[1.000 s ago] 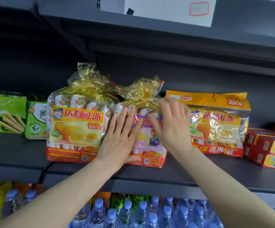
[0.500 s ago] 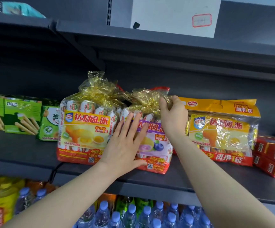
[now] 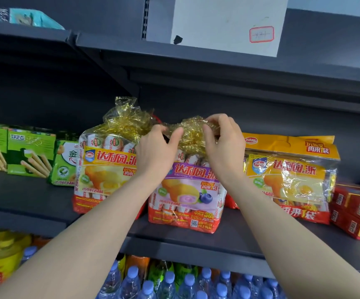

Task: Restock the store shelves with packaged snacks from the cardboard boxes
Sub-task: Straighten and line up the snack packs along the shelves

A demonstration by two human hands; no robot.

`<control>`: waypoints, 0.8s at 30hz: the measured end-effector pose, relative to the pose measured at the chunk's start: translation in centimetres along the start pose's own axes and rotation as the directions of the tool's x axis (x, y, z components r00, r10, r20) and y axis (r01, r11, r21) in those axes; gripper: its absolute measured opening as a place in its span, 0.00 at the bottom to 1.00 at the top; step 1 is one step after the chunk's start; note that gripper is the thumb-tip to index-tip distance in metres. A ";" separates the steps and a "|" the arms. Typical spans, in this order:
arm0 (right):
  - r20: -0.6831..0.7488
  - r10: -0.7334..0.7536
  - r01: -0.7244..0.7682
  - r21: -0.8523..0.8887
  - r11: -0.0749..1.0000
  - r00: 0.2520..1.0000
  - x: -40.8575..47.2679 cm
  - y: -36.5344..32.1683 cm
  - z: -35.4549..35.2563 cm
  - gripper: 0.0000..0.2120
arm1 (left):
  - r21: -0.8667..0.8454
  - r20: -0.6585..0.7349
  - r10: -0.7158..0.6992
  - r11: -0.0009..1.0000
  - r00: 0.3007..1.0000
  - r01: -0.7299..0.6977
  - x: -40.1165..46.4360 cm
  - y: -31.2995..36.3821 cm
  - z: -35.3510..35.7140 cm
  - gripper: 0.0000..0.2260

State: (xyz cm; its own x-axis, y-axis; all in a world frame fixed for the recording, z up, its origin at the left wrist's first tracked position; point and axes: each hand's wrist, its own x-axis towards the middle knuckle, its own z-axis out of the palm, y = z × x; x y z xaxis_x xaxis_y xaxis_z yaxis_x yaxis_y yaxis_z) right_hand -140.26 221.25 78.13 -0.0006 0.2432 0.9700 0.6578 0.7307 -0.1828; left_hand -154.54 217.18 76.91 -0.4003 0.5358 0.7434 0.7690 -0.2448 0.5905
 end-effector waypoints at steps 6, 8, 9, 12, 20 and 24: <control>0.046 0.289 -0.293 0.115 0.949 0.956 0.2 0.8 -0.5 0.03 | -0.073 -0.091 0.108 0.991 0.990 -0.115 -0.1 -1.4 1.1 0.11; 0.078 0.424 -0.431 0.174 0.885 0.902 0.0 1.1 -0.4 0.04 | -0.060 -0.128 0.162 0.984 0.979 -0.170 -0.7 -2.2 1.5 0.10; 0.084 0.439 -0.447 0.173 0.877 0.894 -0.1 1.2 -0.2 0.04 | -0.053 -0.136 0.173 0.982 0.975 -0.182 -0.8 -2.4 1.5 0.10; 0.027 0.325 -0.326 0.084 0.942 0.945 -0.7 0.8 0.1 0.06 | -0.065 -0.130 0.190 0.978 0.973 -0.200 -1.0 -2.5 1.2 0.08; 0.265 -0.459 0.530 -0.410 0.742 0.848 -7.0 2.6 -0.2 0.26 | 0.314 0.113 0.542 0.776 0.833 -0.547 -5.9 -6.6 0.8 0.40; 0.387 -0.381 0.535 -0.469 0.702 0.840 -7.2 4.3 0.4 0.31 | 0.468 0.332 0.560 0.601 0.759 -0.648 -5.9 -8.5 1.7 0.49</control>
State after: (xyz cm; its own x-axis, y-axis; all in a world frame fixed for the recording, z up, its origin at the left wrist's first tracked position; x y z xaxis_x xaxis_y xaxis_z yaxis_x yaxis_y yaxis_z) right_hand -137.67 222.89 70.32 -0.5427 0.1721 0.8221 0.8152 0.3440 0.4661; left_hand -157.84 217.43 66.97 0.2924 0.5374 0.7910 0.9547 -0.1166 -0.2737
